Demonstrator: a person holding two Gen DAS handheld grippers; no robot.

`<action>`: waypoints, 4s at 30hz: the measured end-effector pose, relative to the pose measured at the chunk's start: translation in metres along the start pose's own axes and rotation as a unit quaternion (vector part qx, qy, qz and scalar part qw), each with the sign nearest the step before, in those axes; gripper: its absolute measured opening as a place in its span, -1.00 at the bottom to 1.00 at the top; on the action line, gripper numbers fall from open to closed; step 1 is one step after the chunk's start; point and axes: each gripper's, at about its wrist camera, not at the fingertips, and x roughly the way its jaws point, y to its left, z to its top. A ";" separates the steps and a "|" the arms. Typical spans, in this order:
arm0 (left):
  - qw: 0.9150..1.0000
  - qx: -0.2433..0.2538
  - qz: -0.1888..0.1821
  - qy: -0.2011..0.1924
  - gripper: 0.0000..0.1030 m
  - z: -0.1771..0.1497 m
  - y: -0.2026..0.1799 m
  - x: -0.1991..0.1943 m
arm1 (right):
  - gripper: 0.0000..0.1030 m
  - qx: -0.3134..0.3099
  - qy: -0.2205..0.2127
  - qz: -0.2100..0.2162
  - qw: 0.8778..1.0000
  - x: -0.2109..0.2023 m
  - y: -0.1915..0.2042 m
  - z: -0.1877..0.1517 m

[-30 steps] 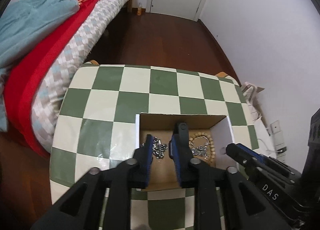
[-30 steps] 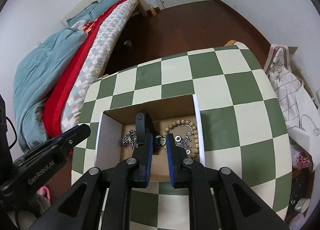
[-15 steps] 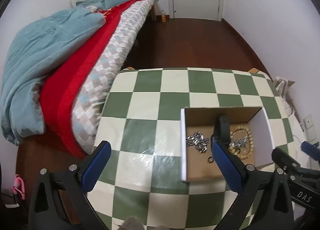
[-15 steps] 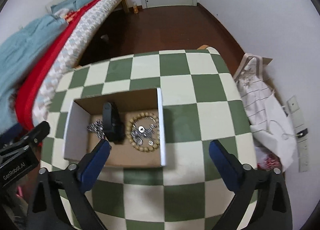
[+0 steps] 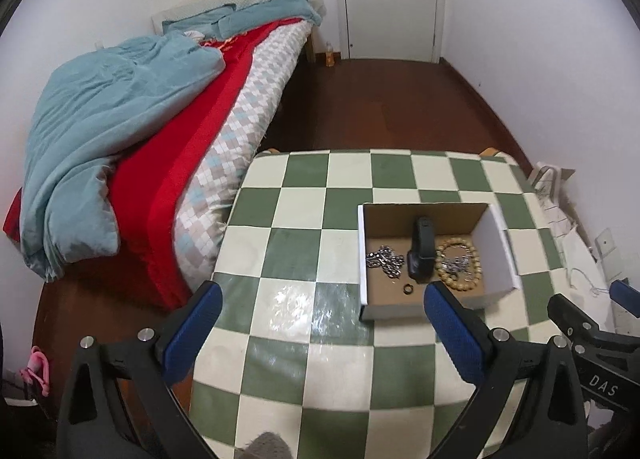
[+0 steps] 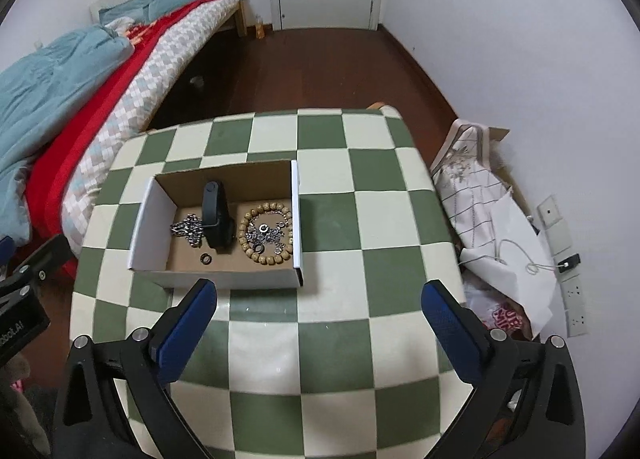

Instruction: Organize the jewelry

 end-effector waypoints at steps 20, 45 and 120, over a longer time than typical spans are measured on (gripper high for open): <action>0.997 -0.014 -0.026 -0.070 0.99 -0.035 0.026 -0.169 | 1.00 -0.022 -0.123 -0.004 0.992 -0.215 -0.001 -0.061; 0.995 -0.025 -0.058 -0.073 0.99 -0.049 0.027 -0.230 | 1.00 -0.025 -0.144 0.008 0.989 -0.294 -0.007 -0.084; 0.999 -0.014 -0.001 -0.048 0.99 0.007 0.013 -0.130 | 1.00 -0.028 -0.081 -0.013 0.996 -0.166 0.009 0.001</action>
